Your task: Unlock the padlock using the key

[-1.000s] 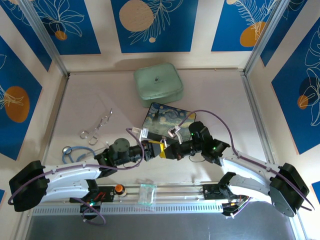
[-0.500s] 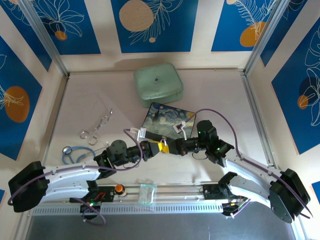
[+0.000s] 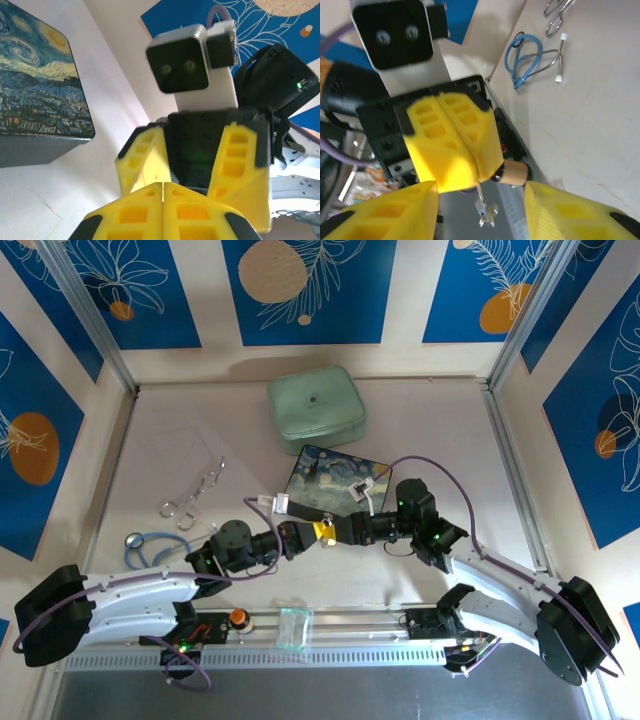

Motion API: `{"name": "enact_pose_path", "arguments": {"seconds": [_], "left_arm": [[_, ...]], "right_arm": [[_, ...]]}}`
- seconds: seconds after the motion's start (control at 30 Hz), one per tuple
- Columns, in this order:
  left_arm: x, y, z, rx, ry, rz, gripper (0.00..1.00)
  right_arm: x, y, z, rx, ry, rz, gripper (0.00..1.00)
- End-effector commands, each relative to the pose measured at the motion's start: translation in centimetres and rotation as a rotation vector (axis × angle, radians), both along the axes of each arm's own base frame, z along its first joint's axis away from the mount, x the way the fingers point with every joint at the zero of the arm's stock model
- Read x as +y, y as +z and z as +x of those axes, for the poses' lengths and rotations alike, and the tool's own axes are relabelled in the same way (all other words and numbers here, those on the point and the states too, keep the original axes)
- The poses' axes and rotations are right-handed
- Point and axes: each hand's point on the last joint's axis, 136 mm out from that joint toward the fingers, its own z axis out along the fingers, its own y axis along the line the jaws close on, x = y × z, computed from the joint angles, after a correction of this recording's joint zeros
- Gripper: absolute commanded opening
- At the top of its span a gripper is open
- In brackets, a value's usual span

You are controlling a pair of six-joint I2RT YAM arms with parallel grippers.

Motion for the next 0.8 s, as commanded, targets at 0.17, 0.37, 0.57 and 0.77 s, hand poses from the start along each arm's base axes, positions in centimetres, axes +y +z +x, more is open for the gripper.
{"name": "enact_pose_path", "arguments": {"seconds": [0.17,0.37,0.57,0.77], "left_arm": [[2.4,0.6,2.7,0.122,0.209,-0.085,0.0],[5.6,1.1,5.3,0.213,0.427,-0.272,0.0],[7.1,2.5,6.3,0.237,0.509,-0.394,0.0],[7.4,3.0,6.4,0.243,0.521,-0.428,0.0]], "right_arm": [[0.7,1.9,2.0,0.054,-0.137,0.111,0.59],[1.4,1.2,3.9,0.246,-0.306,0.16,0.55],[2.7,0.3,4.7,0.428,-0.391,0.223,0.42],[4.0,1.8,4.8,0.407,-0.391,0.291,0.35]]}}
